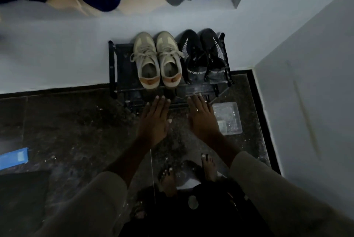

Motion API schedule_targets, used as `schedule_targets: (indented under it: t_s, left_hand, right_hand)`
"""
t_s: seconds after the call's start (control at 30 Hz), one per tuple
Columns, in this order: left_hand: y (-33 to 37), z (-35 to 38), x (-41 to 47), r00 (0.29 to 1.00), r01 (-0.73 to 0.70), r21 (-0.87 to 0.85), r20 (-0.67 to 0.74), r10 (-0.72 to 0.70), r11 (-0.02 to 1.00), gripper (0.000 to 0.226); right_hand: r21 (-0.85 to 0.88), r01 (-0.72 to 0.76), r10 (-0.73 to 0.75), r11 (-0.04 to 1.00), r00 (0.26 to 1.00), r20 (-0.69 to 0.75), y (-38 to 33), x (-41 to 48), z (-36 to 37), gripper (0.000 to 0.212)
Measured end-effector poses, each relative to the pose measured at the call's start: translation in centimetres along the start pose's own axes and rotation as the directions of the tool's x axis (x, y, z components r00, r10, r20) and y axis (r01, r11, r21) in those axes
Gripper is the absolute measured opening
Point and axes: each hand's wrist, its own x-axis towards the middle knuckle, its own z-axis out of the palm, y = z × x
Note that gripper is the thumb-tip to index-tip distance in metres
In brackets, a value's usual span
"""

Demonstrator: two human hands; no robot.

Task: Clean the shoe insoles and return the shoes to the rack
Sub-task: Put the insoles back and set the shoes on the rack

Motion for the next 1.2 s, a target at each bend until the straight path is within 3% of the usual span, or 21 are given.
schedule_targets:
  t_s: [0.17, 0.4, 0.7, 0.83, 1.03, 1.2]
  left_hand:
    - [1.9, 7.4, 1.3, 1.0, -0.023, -0.02, 0.007, 0.023, 1.0, 0.07]
    - [4.1, 24.3, 6.7, 0.999, -0.053, -0.003, 0.013, 0.053, 0.999, 0.071]
    - [6.2, 42.6, 15.5, 0.991, -0.048, 0.047, 0.125, 0.041, 0.998, 0.071]
    - [6.7, 47.8, 19.1, 0.985, 0.013, -0.031, 0.171, -0.007, 0.999, 0.067]
    - [6.7, 53.8, 23.8, 0.992, -0.056, -0.127, 0.109, 0.07, 0.99, 0.056]
    - [7.3, 57.7, 27.9, 0.985, -0.138, -0.044, 0.099, 0.142, 0.989, 0.046]
  right_hand:
    - [0.013, -0.027, 0.027, 1.0, 1.0, -0.011, 4.9, -0.7, 6.4, 0.064]
    - [-0.011, -0.049, 0.049, 0.999, 0.998, 0.034, 16.0, 1.5, 21.3, 0.063]
    - [-0.005, 0.062, -0.061, 0.998, 0.998, 0.012, 26.4, 6.6, 35.6, 0.055]
    - [0.02, 0.092, -0.094, 0.996, 0.992, 0.084, 29.4, 9.4, 40.5, 0.058]
    - [0.011, 0.048, -0.049, 0.999, 0.975, 0.218, 33.3, 13.7, 46.2, 0.058]
    - [0.04, 0.073, -0.081, 0.997, 0.961, 0.265, 35.5, 16.3, 48.7, 0.057]
